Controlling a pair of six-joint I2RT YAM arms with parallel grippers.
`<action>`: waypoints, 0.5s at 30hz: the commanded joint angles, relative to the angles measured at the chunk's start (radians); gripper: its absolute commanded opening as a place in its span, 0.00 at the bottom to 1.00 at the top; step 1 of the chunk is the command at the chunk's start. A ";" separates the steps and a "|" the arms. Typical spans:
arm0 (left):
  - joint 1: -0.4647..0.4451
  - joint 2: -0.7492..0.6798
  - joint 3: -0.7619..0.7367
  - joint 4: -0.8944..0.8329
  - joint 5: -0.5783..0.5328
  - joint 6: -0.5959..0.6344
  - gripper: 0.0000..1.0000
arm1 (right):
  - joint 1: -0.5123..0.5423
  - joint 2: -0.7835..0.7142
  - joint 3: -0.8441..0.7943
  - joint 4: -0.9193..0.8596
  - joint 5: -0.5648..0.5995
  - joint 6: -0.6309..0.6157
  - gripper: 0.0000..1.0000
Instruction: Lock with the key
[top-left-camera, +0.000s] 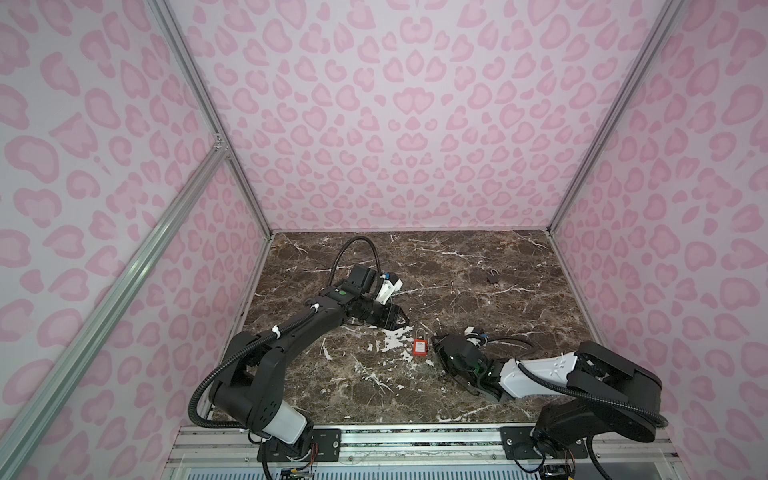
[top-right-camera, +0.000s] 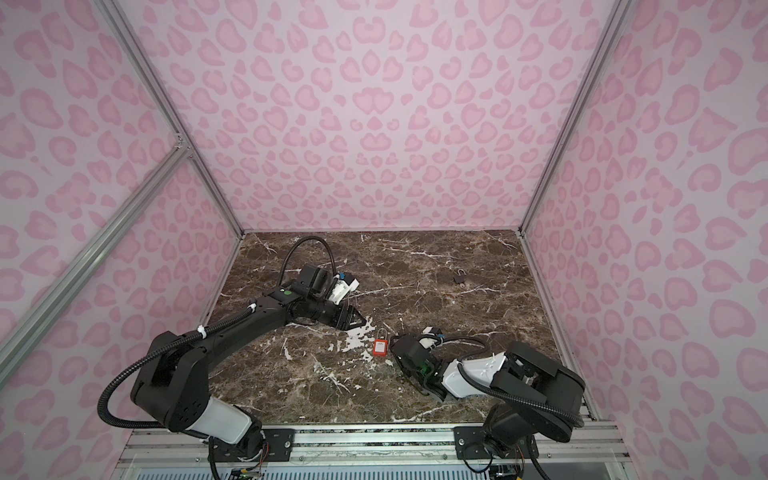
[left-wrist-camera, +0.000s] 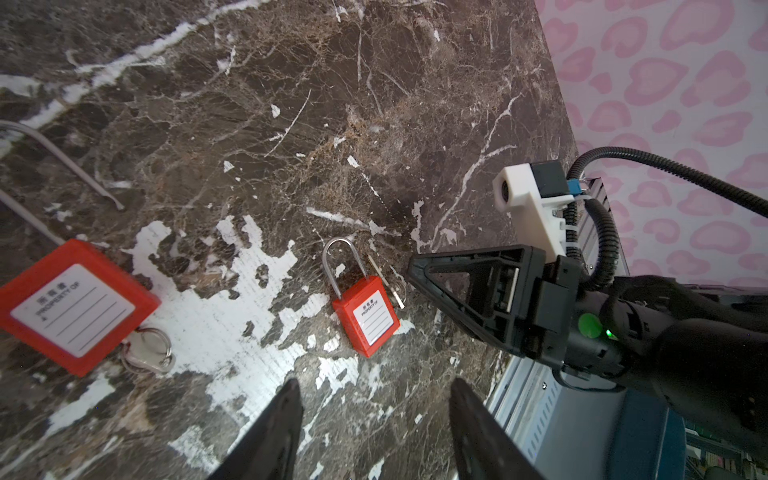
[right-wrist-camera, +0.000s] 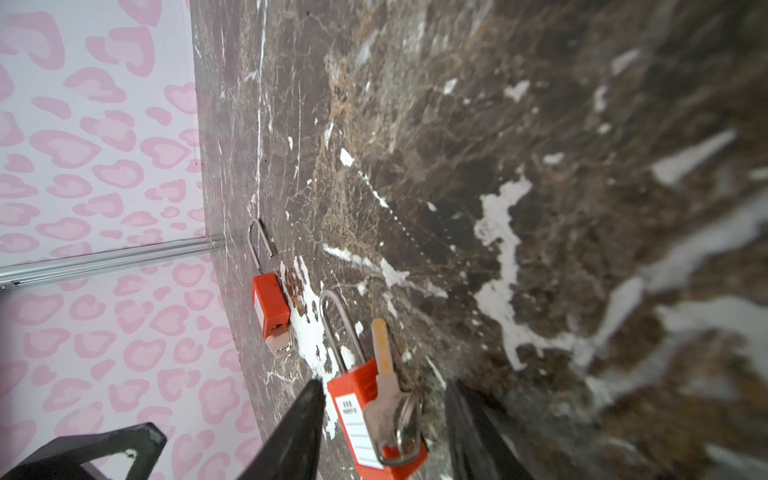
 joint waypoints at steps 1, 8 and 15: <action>0.003 -0.015 0.005 0.017 0.014 0.000 0.58 | 0.002 -0.015 0.002 -0.048 0.024 0.006 0.49; 0.003 -0.006 0.023 0.014 0.015 -0.003 0.58 | 0.000 -0.038 -0.010 -0.041 0.042 -0.009 0.41; 0.003 0.004 0.037 0.006 0.018 -0.001 0.58 | -0.008 -0.033 0.005 0.006 0.023 -0.069 0.23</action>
